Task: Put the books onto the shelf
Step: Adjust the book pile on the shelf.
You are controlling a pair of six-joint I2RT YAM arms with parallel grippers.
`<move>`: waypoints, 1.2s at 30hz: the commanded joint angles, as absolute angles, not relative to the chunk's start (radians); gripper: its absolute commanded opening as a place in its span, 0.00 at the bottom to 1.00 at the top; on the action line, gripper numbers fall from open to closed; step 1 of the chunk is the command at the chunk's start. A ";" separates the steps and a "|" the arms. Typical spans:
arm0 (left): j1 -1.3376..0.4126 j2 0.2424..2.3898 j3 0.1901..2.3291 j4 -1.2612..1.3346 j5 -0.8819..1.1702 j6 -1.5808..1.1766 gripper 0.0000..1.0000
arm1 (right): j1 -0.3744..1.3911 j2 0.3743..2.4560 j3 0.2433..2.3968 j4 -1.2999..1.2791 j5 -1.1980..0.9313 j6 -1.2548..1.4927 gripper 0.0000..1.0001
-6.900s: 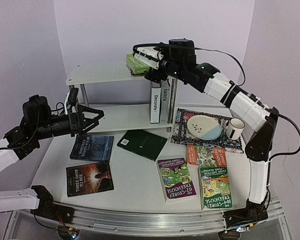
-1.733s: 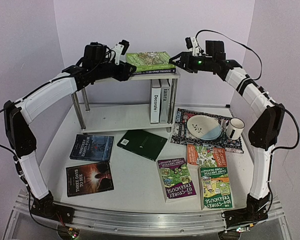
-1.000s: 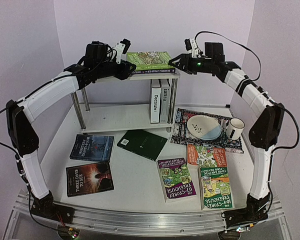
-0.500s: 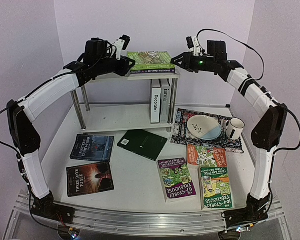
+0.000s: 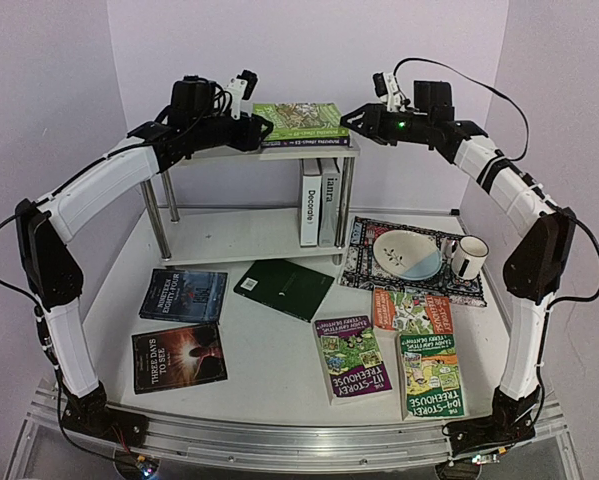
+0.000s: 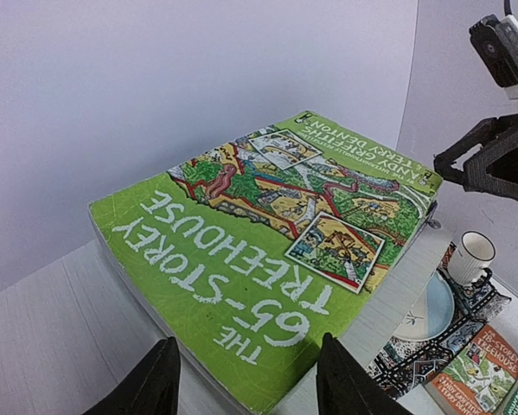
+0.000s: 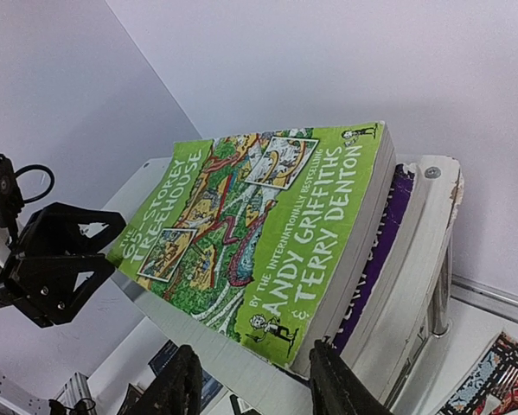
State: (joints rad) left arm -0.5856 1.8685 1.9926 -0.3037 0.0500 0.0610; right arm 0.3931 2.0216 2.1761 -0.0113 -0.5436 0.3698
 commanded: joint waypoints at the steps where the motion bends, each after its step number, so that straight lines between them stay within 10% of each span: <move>1: -0.576 1.883 2.075 -0.322 0.068 0.029 0.55 | 0.395 1.992 2.207 0.019 -0.546 0.393 0.44; 7: -0.568 1.896 2.078 -0.329 0.100 0.024 0.54 | 0.395 2.014 2.217 0.018 -0.549 0.401 0.46; 12: -0.563 1.912 2.095 -0.342 0.102 0.010 0.61 | 0.394 2.030 2.225 0.014 -0.538 0.407 0.66; 36: -0.546 1.982 2.151 -0.359 0.253 -0.070 0.49 | 0.421 2.038 2.211 0.000 -0.590 0.473 0.59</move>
State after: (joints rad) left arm -0.5405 1.9554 2.1133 -0.3481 0.2020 -0.0582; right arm 0.4015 2.0628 2.2082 -0.0307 -0.5446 0.4646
